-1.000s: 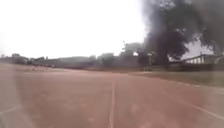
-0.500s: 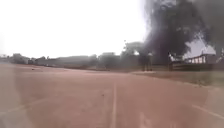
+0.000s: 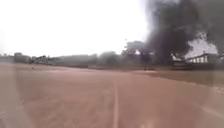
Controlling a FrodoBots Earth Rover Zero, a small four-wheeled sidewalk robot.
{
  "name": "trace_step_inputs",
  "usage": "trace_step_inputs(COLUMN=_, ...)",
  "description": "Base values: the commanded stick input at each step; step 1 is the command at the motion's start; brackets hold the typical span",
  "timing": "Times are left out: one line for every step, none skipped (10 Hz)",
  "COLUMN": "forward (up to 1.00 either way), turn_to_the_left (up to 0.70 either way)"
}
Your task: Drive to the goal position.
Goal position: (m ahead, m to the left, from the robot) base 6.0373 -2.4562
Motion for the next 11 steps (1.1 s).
trace_step_inputs(forward=0.7, turn_to_the_left=0.0)
trace_step_inputs(forward=0.7, turn_to_the_left=0.0)
trace_step_inputs(forward=0.7, turn_to_the_left=0.0)
trace_step_inputs(forward=0.7, turn_to_the_left=0.0)
trace_step_inputs(forward=0.7, turn_to_the_left=0.0)
trace_step_inputs(forward=0.7, turn_to_the_left=0.0)
trace_step_inputs(forward=0.7, turn_to_the_left=0.0)
trace_step_inputs(forward=0.7, turn_to_the_left=0.0)
trace_step_inputs(forward=0.7, turn_to_the_left=0.0)
trace_step_inputs(forward=0.7, turn_to_the_left=0.0)
trace_step_inputs(forward=0.7, turn_to_the_left=0.0)
